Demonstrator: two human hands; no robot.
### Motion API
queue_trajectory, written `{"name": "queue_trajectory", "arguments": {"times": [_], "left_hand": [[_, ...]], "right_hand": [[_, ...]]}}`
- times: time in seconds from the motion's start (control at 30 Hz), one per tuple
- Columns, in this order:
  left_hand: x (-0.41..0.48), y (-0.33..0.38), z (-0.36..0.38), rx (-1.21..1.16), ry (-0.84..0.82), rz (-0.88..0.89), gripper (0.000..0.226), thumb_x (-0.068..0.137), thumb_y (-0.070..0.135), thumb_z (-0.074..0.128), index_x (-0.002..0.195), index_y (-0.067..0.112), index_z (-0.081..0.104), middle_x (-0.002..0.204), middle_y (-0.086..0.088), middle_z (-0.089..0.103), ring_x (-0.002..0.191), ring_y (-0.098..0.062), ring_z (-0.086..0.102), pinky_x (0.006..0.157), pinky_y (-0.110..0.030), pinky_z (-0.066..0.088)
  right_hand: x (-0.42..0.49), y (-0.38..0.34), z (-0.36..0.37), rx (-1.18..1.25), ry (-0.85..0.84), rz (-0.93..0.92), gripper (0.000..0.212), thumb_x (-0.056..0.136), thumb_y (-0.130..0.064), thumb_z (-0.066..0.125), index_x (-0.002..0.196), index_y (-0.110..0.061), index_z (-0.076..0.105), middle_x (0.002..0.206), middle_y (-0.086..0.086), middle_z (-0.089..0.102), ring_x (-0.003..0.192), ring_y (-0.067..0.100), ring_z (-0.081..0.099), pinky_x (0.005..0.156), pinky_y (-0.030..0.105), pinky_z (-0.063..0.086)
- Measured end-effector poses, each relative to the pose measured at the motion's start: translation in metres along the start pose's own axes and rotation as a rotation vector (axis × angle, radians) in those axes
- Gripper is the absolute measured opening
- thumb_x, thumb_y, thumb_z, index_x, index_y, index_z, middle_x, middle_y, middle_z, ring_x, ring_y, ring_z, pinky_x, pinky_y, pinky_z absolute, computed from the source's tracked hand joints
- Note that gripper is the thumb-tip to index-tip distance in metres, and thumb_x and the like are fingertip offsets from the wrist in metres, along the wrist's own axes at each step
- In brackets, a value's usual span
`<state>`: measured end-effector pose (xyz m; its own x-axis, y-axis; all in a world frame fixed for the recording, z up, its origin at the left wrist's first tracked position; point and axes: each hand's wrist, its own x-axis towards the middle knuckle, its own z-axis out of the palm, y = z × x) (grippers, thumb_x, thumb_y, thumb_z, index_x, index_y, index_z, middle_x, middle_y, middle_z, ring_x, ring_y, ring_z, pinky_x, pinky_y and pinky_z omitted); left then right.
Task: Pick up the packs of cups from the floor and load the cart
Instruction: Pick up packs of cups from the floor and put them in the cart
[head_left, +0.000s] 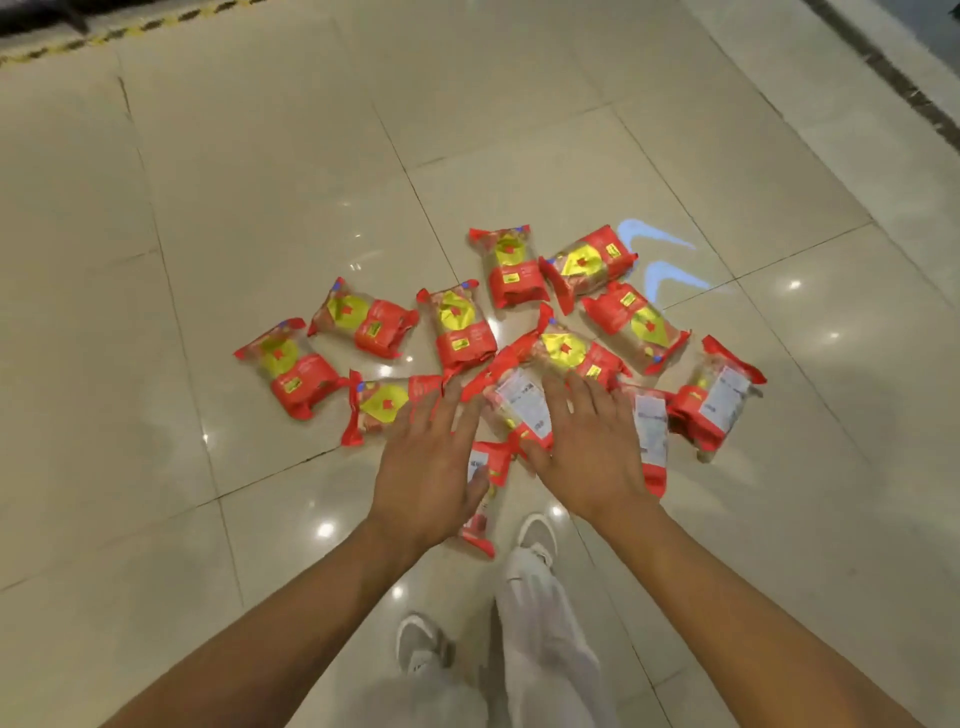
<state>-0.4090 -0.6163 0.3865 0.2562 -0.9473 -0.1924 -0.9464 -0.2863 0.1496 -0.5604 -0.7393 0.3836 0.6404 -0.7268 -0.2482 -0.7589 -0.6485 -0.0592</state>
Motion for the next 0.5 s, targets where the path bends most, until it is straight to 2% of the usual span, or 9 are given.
{"name": "queue_trajectory", "arguments": {"times": [0.1,0.2,0.27,0.4,0.5], "left_hand": [[0.048,-0.024,0.119,-0.014,-0.086,-0.066,0.075,0.089,0.05,0.06,0.152,0.013,0.042,0.161,-0.016,0.04,0.145,-0.038,0.041,0.118,-0.053,0.032],[0.074,-0.048,0.249,-0.036,-0.301,-0.125,0.081,0.092,0.056,0.052,0.158,0.018,0.028,0.164,-0.01,0.033,0.148,-0.031,0.034,0.121,-0.044,0.027],[0.083,-0.062,0.328,-0.105,-0.425,-0.217,0.088,0.089,0.061,0.055,0.16,0.02,0.022,0.165,-0.007,0.03,0.148,-0.028,0.034,0.119,-0.041,0.029],[0.1,-0.085,0.448,-0.434,-0.517,-0.534,0.091,0.074,0.061,0.074,0.148,0.02,0.04,0.147,-0.006,0.049,0.132,-0.028,0.05,0.107,-0.041,0.045],[0.111,-0.098,0.504,-0.777,-0.464,-0.794,0.079,0.068,0.037,0.086,0.135,0.014,0.052,0.129,-0.006,0.065,0.117,-0.027,0.065,0.1,-0.046,0.054]], "right_hand": [[0.069,0.028,0.11,-0.024,-0.107,0.015,0.078,0.096,-0.066,0.027,0.158,-0.018,0.027,0.161,0.015,0.036,0.148,0.035,0.031,0.118,0.053,0.02],[0.128,0.059,0.227,-0.061,-0.253,0.005,0.079,0.098,-0.063,0.037,0.16,-0.019,0.02,0.162,0.016,0.033,0.147,0.035,0.032,0.115,0.05,0.028],[0.165,0.079,0.295,-0.017,-0.349,0.032,0.082,0.097,-0.064,0.041,0.161,-0.019,0.017,0.164,0.017,0.029,0.149,0.035,0.029,0.114,0.05,0.029],[0.236,0.116,0.394,0.21,-0.424,0.143,0.087,0.092,-0.057,0.061,0.159,-0.016,0.023,0.16,0.016,0.036,0.146,0.035,0.036,0.115,0.049,0.036],[0.275,0.137,0.441,0.39,-0.429,0.194,0.09,0.084,-0.048,0.077,0.152,-0.008,0.033,0.152,0.017,0.047,0.132,0.035,0.051,0.106,0.042,0.044]]}}
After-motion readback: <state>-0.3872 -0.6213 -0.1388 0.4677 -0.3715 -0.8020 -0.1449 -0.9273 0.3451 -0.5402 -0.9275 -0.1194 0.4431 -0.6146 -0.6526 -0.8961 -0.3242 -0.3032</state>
